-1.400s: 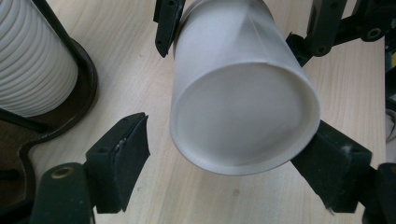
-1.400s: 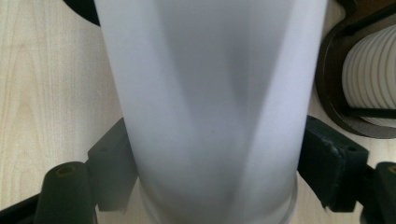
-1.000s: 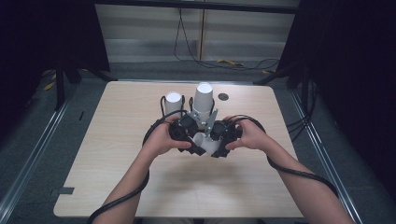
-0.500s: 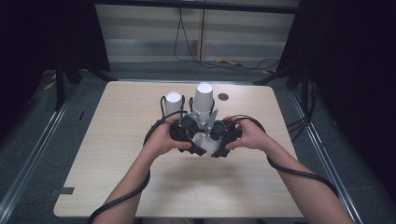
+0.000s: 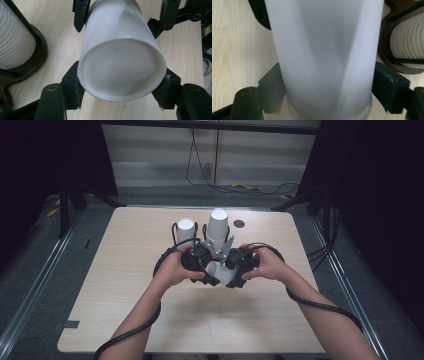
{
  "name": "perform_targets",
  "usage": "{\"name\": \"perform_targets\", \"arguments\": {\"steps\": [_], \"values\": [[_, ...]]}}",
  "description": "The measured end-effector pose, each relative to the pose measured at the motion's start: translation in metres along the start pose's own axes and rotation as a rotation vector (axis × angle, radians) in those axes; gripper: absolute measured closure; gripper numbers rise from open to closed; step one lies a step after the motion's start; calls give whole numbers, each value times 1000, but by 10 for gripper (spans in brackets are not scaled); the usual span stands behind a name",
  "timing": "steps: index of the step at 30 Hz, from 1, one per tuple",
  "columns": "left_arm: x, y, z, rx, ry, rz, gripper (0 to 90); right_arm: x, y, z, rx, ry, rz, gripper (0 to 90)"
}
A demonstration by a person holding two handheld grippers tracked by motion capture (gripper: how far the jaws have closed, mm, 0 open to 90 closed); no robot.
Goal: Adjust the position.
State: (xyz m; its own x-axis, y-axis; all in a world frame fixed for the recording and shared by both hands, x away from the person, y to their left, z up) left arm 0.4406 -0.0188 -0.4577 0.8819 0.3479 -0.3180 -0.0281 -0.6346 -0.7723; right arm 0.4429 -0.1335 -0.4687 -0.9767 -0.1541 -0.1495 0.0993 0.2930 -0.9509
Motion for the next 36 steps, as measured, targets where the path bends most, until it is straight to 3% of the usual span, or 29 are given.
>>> {"name": "perform_targets", "arguments": {"steps": [8,18,31,35,36], "values": [[0,0,0,-3,-7,3,360,0,0,1,-6,19,-1,191],[3,-5,2,-14,-17,-3,361,-1,0,7,-42,83,7,135],[8,-12,8,-28,-38,9,361,-1,-3,11,-113,113,17,135],[10,-15,10,-38,-42,16,360,-1,-1,14,-167,107,27,135],[11,-15,10,-38,-42,17,360,1,-2,15,-163,125,21,136]]}}
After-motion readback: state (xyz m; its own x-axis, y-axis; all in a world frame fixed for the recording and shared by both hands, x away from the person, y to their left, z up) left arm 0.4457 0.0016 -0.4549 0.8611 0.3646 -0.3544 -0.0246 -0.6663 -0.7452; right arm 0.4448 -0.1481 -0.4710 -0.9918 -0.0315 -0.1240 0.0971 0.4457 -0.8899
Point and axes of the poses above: each handheld gripper's, and its own axes: y roughly forward along the jaws, z roughly out of its underside, x roughly to its left, the point moved 6 cm from there along y, roughly forward along the jaws, and after that the axes turned 14 degrees about -y, right-handed, at the moved point
